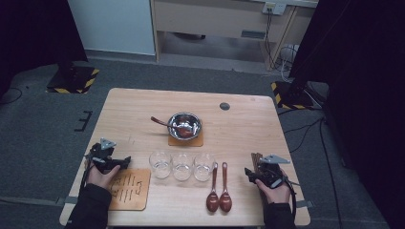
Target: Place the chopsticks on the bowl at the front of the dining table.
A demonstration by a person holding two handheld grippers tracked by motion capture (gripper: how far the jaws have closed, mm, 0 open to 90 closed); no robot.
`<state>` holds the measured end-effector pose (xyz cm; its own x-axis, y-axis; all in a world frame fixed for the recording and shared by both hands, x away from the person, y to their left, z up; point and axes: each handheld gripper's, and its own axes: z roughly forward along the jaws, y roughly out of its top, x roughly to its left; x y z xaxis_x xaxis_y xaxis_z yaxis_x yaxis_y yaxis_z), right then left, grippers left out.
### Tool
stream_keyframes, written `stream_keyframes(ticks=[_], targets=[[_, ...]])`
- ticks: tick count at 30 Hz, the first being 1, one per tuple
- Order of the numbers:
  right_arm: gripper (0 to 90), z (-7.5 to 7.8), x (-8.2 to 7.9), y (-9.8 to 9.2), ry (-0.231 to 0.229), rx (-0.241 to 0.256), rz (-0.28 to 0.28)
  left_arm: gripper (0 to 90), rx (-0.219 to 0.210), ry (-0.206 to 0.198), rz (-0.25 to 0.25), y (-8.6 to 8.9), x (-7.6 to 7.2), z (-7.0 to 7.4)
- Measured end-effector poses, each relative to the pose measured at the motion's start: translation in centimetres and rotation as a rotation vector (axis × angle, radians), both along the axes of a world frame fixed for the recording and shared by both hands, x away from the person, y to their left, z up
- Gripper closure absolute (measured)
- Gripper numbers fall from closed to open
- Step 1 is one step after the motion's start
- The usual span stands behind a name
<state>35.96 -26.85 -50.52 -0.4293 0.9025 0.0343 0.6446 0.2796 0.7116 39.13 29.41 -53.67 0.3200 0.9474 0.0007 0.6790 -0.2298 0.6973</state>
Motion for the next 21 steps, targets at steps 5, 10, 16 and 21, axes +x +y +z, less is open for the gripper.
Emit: stream_keyframes(ticks=[5,10,16,21], targets=[[43.8,-0.23,-0.01,-0.05,0.012,0.003,-0.004,0.0,0.000,0.000,0.000,0.00,0.00,0.00],[48.1,-0.27,-0.04,-0.24,0.014,0.014,-0.012,0.0,0.000,0.000,0.000,-0.01,0.00,0.00],[52.1,-0.49,-0.03,-0.24,0.031,0.023,-0.016,0.0,0.000,0.000,0.002,-0.01,-0.01,0.00],[54.6,-0.74,0.04,-0.39,0.045,0.025,-0.020,0.0,0.001,0.001,0.003,-0.04,-0.01,0.00]])
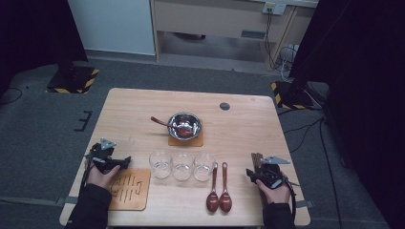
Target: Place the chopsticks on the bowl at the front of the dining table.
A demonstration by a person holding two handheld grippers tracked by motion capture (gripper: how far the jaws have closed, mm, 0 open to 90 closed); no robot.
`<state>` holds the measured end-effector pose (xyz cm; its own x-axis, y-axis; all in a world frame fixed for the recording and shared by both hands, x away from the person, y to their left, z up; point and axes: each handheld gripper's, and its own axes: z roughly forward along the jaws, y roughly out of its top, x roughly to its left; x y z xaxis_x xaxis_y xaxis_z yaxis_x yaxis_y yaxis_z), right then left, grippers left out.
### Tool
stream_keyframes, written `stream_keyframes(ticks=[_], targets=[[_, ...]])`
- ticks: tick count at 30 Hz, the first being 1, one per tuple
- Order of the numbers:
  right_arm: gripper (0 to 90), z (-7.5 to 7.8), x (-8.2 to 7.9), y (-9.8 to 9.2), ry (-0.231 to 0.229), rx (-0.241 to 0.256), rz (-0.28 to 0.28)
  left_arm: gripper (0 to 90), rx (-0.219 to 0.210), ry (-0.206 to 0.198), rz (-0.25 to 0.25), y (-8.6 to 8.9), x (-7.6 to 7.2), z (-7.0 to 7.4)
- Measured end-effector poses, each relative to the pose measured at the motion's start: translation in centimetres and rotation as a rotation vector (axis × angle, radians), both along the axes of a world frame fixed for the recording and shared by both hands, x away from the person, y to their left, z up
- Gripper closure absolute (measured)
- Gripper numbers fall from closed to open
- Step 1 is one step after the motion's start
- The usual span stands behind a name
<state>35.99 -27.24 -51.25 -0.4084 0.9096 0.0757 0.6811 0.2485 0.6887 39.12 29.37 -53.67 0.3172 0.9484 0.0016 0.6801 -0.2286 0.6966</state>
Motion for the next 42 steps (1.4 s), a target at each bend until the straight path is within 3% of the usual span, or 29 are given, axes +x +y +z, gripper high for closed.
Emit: stream_keyframes(ticks=[17,27,31,42], targets=[[54.8,-0.42,0.11,-0.32,0.010,-0.022,-0.009,0.0,0.000,0.000,0.000,0.00,0.00,0.00],[54.8,-0.33,0.02,0.26,0.013,-0.018,0.015,0.0,0.000,0.000,0.000,0.00,0.00,0.00],[54.4,-0.18,0.01,0.01,0.008,-0.010,0.000,0.0,0.000,0.000,0.000,0.00,0.00,0.00],[63.2,-0.70,-0.02,0.37,0.022,-0.052,0.023,0.0,0.000,0.000,0.000,0.00,0.00,0.00]])
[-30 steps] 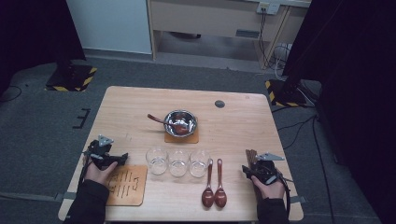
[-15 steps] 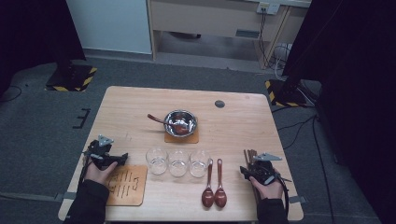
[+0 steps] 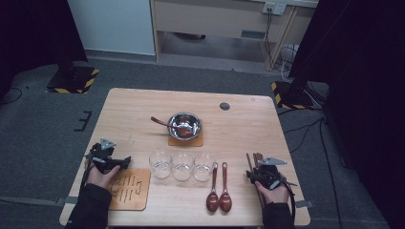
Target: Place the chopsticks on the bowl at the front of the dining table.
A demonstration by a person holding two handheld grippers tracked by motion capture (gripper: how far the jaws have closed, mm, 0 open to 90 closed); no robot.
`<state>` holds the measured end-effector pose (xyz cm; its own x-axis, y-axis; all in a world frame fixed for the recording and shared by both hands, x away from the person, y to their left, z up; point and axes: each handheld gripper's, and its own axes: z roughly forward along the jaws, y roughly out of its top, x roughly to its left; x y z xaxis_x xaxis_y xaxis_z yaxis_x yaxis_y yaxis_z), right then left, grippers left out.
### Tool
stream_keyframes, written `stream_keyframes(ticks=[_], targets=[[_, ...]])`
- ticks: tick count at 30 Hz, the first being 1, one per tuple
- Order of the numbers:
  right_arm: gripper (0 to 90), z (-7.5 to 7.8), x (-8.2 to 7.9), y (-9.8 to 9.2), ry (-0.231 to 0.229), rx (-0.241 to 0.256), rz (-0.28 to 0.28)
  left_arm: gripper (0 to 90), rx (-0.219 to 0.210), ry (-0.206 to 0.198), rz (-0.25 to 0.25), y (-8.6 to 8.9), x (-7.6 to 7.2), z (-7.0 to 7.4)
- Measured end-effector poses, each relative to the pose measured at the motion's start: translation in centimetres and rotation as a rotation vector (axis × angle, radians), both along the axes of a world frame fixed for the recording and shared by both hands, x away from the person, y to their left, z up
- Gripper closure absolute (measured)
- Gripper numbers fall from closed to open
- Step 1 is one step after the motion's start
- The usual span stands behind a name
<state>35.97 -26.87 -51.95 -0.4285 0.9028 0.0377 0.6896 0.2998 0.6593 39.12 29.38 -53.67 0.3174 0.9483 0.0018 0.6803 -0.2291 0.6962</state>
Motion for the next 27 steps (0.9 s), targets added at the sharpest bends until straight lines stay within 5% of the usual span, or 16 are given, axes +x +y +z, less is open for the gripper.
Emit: stream_keyframes(ticks=[27], targets=[[79.6,0.0,-0.3,2.4,0.000,-0.008,0.082,0.0,0.000,0.000,0.000,0.0,0.0,0.0]])
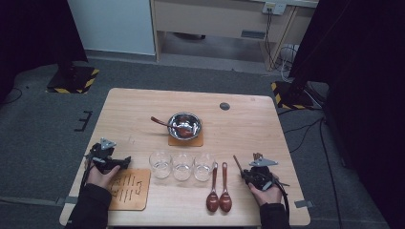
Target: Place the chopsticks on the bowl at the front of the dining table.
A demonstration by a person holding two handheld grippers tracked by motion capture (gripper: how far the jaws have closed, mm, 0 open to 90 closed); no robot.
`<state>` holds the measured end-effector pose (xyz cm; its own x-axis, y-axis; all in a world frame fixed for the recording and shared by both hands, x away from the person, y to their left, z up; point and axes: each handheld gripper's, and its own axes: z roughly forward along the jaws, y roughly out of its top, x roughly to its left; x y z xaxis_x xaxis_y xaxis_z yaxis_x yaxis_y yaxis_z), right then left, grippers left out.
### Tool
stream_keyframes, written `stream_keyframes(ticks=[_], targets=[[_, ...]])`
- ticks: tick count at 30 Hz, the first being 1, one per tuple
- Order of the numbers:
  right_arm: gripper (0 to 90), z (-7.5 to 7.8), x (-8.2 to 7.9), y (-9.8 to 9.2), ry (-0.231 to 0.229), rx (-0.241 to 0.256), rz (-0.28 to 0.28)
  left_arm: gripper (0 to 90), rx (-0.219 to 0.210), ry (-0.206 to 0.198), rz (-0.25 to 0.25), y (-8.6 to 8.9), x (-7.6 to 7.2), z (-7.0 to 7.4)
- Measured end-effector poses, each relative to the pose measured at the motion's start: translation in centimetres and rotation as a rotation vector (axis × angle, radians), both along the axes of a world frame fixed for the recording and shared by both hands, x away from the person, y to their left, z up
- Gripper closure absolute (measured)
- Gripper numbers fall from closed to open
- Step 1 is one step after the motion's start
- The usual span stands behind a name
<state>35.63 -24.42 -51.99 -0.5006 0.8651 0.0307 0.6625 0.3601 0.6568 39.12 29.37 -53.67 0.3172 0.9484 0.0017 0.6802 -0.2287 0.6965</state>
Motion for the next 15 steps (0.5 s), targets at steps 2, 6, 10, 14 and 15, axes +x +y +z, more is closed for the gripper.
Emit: stream_keyframes(ticks=[2,6,10,14,15], targets=[[79.6,0.0,0.0,0.2,0.004,0.007,0.006,0.0,0.000,0.000,0.000,0.0,0.0,0.0],[77.7,0.1,-0.2,0.5,-0.007,0.011,0.017,0.0,0.000,0.000,0.000,0.0,0.0,0.0],[75.1,0.5,-0.7,0.2,-0.025,0.020,0.018,0.0,0.000,0.000,0.000,0.0,0.0,0.0],[73.0,0.5,-1.6,-0.2,-0.033,0.007,0.008,0.0,0.000,0.000,0.000,0.0,0.0,0.0],[72.3,0.4,-1.9,-0.4,-0.034,0.001,0.009,0.0,0.000,0.000,0.000,0.0,0.0,0.0]])
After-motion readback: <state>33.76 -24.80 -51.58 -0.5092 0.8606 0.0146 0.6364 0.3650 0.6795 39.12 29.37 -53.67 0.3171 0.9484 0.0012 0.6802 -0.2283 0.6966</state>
